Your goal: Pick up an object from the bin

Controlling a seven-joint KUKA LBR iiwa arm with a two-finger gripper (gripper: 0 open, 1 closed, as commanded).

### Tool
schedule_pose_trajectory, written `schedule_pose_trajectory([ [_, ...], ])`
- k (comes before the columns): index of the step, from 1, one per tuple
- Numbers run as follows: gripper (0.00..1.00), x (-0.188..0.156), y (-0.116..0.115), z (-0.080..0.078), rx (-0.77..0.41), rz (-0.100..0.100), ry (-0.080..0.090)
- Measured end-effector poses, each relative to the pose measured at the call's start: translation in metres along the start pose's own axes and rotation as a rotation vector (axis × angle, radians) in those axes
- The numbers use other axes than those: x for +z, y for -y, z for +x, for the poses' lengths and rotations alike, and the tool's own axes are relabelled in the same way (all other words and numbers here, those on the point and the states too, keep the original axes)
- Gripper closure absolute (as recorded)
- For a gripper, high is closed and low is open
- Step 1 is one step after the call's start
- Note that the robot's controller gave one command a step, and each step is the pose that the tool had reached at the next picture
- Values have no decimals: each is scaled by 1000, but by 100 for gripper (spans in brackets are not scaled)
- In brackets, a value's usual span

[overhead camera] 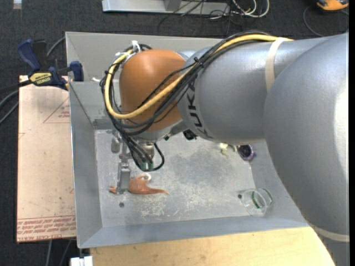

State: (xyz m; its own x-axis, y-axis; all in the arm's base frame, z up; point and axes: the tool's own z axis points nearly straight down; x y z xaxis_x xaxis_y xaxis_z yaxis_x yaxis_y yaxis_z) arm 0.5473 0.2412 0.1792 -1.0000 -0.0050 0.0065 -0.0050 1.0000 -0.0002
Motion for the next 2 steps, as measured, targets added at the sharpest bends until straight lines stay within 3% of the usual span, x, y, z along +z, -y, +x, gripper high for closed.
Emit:
schedule_pose_trajectory([
  [1,0,-5,2,-2,5,-2,7],
  [2,0,40,62,-1,17,3,-3],
])
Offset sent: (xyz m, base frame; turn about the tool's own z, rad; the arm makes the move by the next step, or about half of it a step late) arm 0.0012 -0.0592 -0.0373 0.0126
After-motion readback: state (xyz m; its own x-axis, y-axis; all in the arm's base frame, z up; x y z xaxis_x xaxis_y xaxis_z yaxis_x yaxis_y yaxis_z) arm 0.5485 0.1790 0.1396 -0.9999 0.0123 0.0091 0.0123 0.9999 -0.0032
